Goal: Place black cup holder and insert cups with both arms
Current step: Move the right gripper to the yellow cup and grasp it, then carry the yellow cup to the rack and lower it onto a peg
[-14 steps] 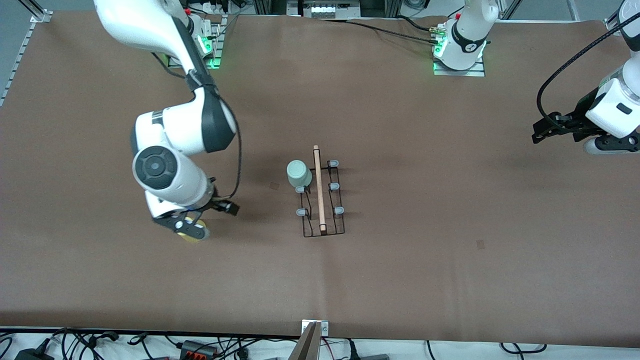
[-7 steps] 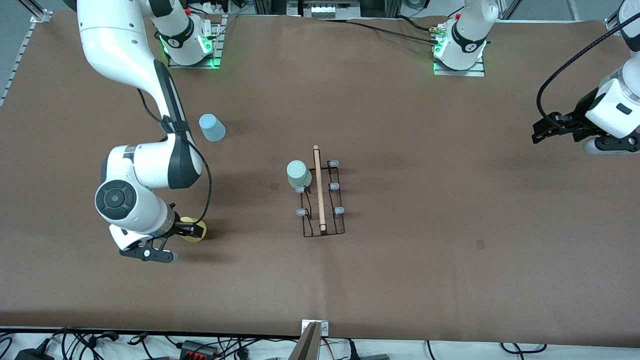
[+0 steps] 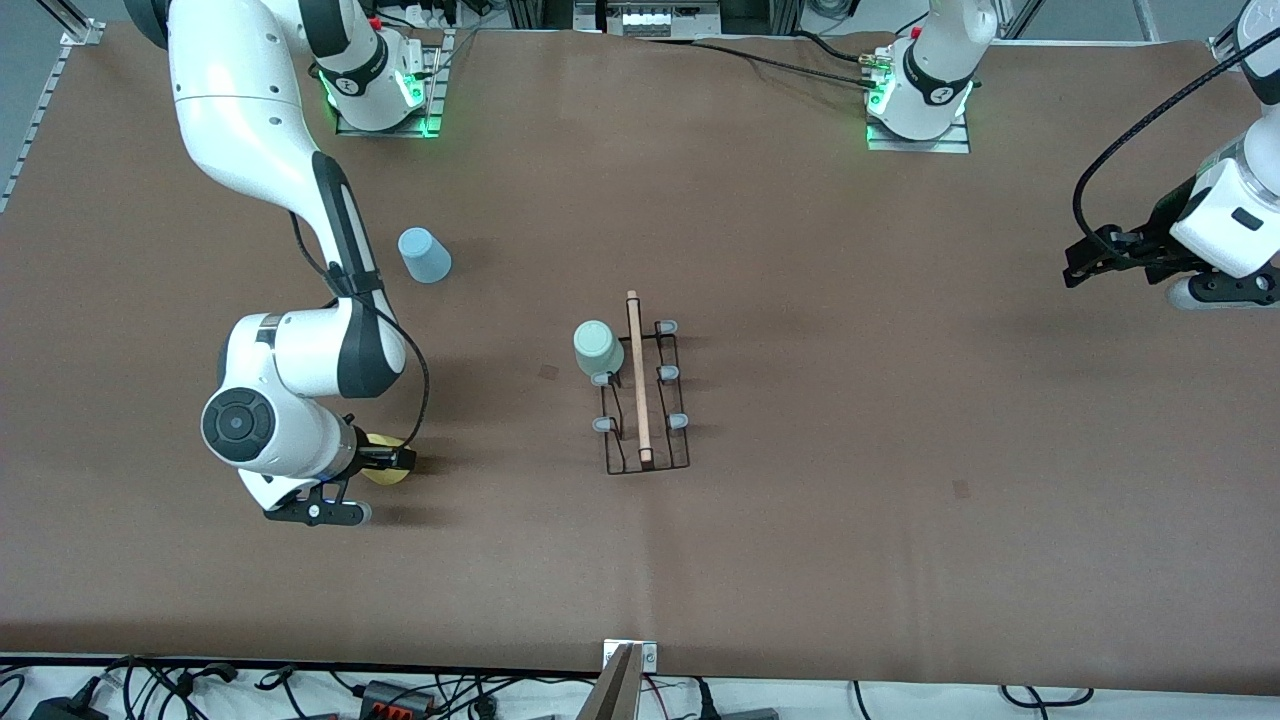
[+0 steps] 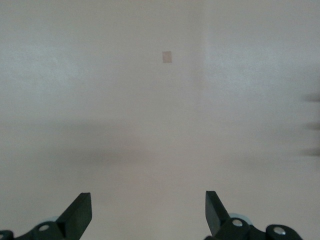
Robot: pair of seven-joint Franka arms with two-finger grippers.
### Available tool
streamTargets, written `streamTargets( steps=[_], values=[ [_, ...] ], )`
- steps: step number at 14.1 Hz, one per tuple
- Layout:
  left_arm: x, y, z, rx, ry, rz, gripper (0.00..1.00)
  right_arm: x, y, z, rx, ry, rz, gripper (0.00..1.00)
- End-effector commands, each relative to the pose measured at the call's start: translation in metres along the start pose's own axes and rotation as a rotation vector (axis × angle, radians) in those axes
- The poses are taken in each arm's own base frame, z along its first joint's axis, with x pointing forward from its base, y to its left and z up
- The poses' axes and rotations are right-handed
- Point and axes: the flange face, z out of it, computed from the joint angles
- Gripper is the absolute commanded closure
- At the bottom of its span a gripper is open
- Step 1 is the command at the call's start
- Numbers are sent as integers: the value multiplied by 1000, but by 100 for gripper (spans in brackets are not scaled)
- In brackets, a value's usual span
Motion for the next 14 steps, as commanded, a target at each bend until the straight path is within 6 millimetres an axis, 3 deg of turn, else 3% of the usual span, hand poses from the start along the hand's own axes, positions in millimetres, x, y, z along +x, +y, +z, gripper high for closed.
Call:
streamTargets(
  steps=[1, 12, 13, 14],
  values=[
    [0, -3, 1, -21, -15, 7, 0, 3, 8, 3, 22, -1, -15, 0],
    [0, -13, 5, -38, -24, -69, 0, -4, 15, 23, 13, -51, -13, 0],
    [0, -13, 6, -38, -25, -69, 0, -4, 15, 24, 13, -53, -14, 13],
    [0, -12, 6, -38, -26, -68, 0, -4, 15, 24, 13, -54, -14, 36]
  ],
)
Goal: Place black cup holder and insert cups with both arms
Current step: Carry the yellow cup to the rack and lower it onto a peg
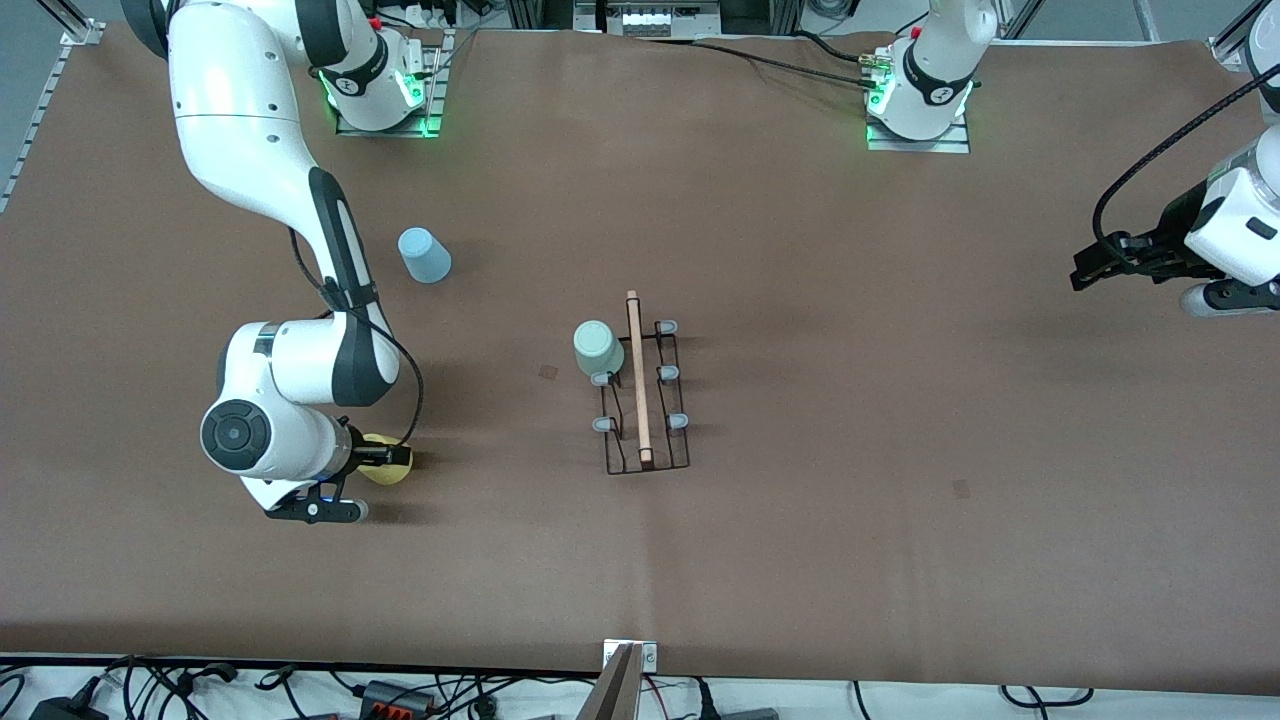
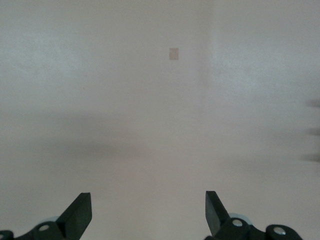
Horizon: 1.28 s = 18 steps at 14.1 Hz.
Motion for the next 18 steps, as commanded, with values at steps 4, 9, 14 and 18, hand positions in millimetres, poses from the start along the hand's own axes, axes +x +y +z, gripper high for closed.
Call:
streamTargets(
  steps=[4, 9, 14, 18],
  values=[
    [-2, 0, -1, -26, -10, -13, 0, -5, -7, -18, 25, -33, -32, 76],
    [-2, 0, -1, -26, -10, -13, 0, -19, -89, -113, 58, 33, -108, 76],
    [-2, 0, -1, -26, -10, -13, 0, -75, -196, -175, 99, 96, -52, 76],
    [-2, 0, -1, -26, -10, -12, 0, -98, -250, -187, 196, 139, 87, 75]
  ],
)
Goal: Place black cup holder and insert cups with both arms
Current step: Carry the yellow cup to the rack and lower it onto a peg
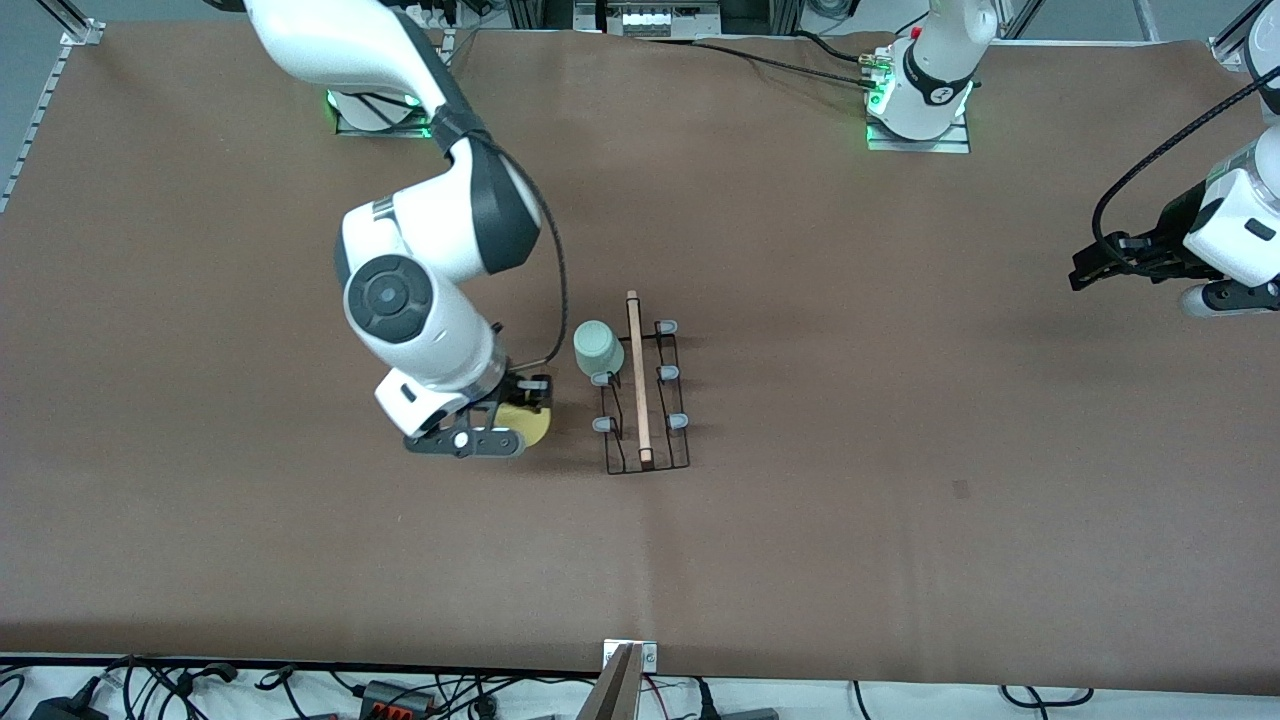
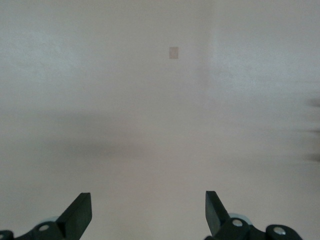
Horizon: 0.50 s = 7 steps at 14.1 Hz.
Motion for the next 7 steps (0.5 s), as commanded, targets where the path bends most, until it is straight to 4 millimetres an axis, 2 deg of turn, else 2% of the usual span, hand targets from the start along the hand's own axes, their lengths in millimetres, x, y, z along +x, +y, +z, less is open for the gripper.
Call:
streamTargets(
  steps=[1, 5, 7],
  values=[
    [-2, 0, -1, -26, -6, -9, 0, -4, -20, -3, 68, 45, 73, 75],
    [-2, -3, -2, -29, -7, -14, 0, -10, -41, 9, 118, 69, 107, 75],
    [-1, -3, -1, -32, -8, -14, 0, -10, -41, 14, 114, 66, 110, 75]
  ],
)
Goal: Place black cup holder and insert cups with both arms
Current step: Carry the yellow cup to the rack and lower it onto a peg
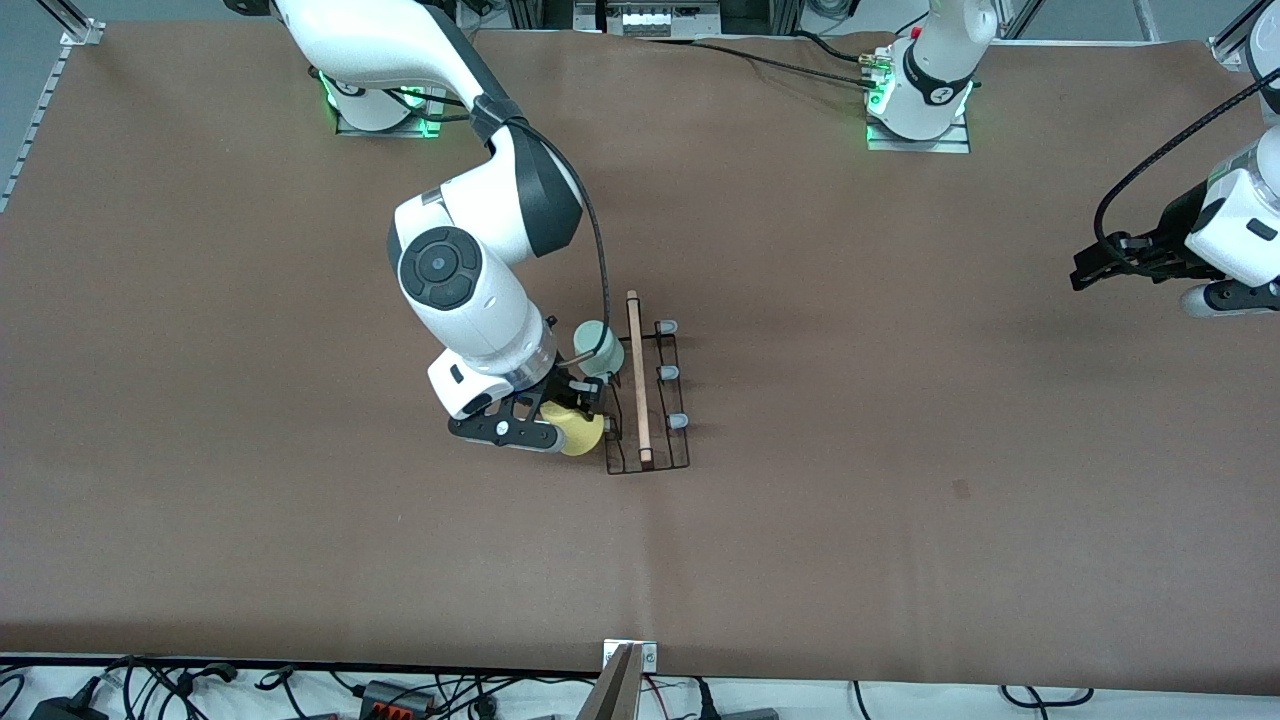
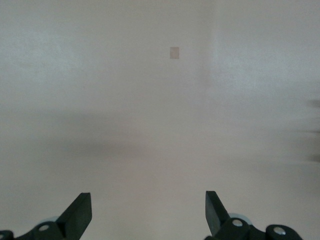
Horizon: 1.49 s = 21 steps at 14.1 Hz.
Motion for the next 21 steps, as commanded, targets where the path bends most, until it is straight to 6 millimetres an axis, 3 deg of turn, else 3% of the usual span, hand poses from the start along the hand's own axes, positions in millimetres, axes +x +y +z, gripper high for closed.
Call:
streamTargets(
  steps=[1, 12, 20, 21],
  values=[
    [-1, -1, 0, -31, -10, -10, 0, -2, -4, 3, 21, -8, 28, 75],
    [-1, -3, 0, -32, -10, -10, 0, -18, -20, 30, 22, -10, 22, 75],
    [0, -5, 1, -33, -11, -11, 0, -21, -17, 56, -6, -29, 18, 75],
    [0, -5, 1, -33, -11, -11, 0, -21, -17, 57, -7, -31, 22, 71]
  ],
)
